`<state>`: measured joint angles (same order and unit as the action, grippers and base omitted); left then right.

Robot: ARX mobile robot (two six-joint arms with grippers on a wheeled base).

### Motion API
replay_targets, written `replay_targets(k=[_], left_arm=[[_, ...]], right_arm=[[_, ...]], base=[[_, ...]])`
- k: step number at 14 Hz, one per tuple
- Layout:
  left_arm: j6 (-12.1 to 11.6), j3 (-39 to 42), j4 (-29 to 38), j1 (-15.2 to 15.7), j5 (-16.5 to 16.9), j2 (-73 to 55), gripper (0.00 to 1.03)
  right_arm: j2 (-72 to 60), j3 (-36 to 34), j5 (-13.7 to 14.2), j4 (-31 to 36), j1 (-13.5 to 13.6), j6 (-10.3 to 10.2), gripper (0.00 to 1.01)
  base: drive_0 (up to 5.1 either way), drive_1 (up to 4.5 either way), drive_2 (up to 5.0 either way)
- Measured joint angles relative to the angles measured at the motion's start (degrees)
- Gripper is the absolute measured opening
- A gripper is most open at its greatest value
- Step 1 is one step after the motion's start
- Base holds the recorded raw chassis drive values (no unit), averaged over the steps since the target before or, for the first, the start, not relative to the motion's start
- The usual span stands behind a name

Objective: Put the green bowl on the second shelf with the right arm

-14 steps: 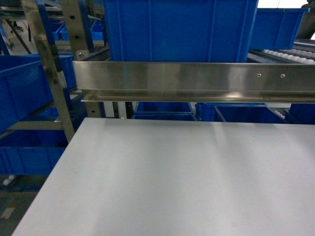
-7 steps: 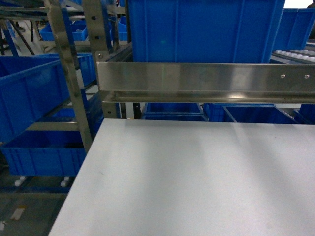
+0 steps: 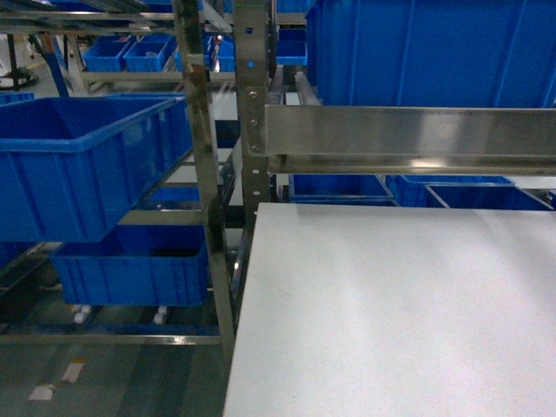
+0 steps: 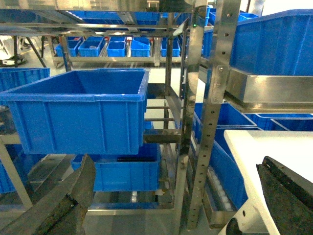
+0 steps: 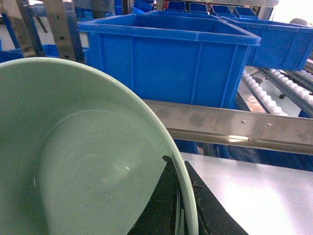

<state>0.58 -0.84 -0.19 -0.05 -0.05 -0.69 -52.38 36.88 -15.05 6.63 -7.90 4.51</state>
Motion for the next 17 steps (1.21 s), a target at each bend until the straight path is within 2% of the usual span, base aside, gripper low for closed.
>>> replay_targets(k=[17], left_arm=[[0.0, 0.0, -0.07, 0.0, 0.02, 0.0, 0.98]], right_arm=[[-0.02, -0.04, -0.09, -0.02, 0.07, 0.0, 0.02]], base=[[-5.0, 2.44, 2.4]])
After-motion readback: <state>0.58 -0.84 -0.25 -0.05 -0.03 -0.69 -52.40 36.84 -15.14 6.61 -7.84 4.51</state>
